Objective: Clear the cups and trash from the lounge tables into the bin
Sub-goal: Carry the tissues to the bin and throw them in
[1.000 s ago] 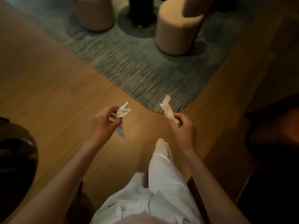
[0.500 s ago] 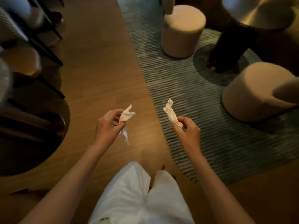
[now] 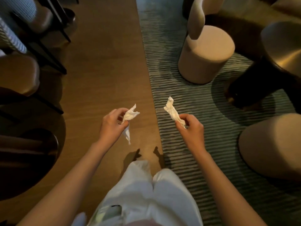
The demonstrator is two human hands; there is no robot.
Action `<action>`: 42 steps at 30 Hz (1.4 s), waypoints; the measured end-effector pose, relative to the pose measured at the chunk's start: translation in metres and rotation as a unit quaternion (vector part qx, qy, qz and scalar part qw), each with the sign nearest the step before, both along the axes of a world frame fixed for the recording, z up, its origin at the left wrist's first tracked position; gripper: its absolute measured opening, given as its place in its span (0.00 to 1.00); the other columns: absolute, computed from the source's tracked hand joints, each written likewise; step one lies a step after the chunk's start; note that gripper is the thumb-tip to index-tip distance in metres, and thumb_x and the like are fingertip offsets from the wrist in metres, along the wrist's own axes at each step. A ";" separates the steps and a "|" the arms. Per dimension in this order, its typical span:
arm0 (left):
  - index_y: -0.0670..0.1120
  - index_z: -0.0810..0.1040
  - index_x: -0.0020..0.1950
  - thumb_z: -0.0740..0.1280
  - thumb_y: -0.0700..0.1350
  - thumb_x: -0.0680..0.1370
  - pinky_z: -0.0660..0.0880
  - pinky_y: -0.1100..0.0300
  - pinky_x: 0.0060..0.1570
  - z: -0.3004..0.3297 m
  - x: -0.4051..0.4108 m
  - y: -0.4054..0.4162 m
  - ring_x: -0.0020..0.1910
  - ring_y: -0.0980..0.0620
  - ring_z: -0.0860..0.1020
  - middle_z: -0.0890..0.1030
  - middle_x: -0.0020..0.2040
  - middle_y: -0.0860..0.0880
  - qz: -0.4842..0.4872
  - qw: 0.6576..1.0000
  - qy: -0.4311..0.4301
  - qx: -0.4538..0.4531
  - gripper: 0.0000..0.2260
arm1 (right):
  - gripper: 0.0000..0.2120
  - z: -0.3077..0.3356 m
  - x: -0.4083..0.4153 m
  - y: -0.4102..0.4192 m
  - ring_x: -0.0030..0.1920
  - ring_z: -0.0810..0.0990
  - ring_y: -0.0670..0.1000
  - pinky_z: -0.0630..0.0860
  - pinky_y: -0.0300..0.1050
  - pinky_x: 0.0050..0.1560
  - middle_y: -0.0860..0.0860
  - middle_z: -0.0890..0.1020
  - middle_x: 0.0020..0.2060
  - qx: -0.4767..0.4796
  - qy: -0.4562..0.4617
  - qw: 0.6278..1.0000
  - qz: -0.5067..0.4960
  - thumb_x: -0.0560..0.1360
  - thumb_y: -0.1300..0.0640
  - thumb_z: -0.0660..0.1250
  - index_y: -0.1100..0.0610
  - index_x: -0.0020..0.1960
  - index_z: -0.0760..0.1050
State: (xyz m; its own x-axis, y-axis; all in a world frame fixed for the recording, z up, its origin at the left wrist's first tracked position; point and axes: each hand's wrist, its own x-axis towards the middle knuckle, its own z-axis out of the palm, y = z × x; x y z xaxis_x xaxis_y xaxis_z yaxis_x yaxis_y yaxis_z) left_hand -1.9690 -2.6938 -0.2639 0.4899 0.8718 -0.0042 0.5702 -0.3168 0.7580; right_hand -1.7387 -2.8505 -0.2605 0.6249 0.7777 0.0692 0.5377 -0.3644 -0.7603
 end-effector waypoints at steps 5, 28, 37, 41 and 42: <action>0.52 0.78 0.56 0.72 0.39 0.72 0.76 0.65 0.43 0.005 0.075 0.105 0.44 0.62 0.76 0.79 0.49 0.55 -0.017 1.000 -0.011 -0.002 0.16 | 0.09 0.005 0.078 0.102 0.41 0.77 0.42 0.75 0.43 0.42 0.46 0.80 0.42 0.009 -0.002 1.000 -0.014 0.71 0.59 0.71 0.53 0.51 0.79; 0.51 0.79 0.56 0.74 0.42 0.72 0.79 0.61 0.42 0.023 0.462 0.608 0.44 0.59 0.78 0.80 0.50 0.52 -0.004 0.996 -0.087 -0.014 0.14 | 0.04 0.003 0.450 0.636 0.39 0.77 0.43 0.73 0.40 0.37 0.44 0.79 0.40 0.085 -0.012 0.996 0.031 0.72 0.58 0.70 0.53 0.47 0.80; 0.48 0.79 0.57 0.74 0.40 0.69 0.81 0.55 0.39 0.043 0.562 0.858 0.38 0.61 0.78 0.80 0.47 0.54 -0.020 0.997 -0.067 0.032 0.17 | 0.06 0.016 0.538 0.864 0.45 0.77 0.39 0.73 0.29 0.43 0.44 0.78 0.45 0.051 0.017 0.998 0.032 0.74 0.56 0.70 0.52 0.51 0.78; 0.48 0.80 0.56 0.74 0.39 0.69 0.80 0.53 0.39 0.042 0.610 0.947 0.38 0.57 0.79 0.81 0.46 0.53 -0.041 0.998 -0.050 0.023 0.16 | 0.07 0.023 0.581 0.940 0.46 0.78 0.41 0.76 0.34 0.45 0.43 0.78 0.46 0.053 0.026 0.998 -0.002 0.74 0.55 0.70 0.50 0.52 0.78; 0.48 0.80 0.55 0.74 0.39 0.69 0.80 0.52 0.39 0.038 0.624 0.970 0.38 0.57 0.79 0.81 0.46 0.53 -0.044 0.998 -0.046 0.021 0.16 | 0.07 0.022 0.594 0.958 0.46 0.79 0.43 0.78 0.40 0.46 0.45 0.79 0.46 0.051 0.028 0.998 -0.006 0.74 0.56 0.70 0.51 0.52 0.78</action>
State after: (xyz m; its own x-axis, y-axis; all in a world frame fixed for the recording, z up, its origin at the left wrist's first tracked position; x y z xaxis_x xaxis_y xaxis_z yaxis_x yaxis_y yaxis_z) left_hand -1.3451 -1.7240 -0.2255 0.5616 0.8235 0.0804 0.4667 -0.3955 0.7910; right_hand -1.1444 -1.8920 -0.2382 0.6397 0.7604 0.1117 0.4891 -0.2907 -0.8223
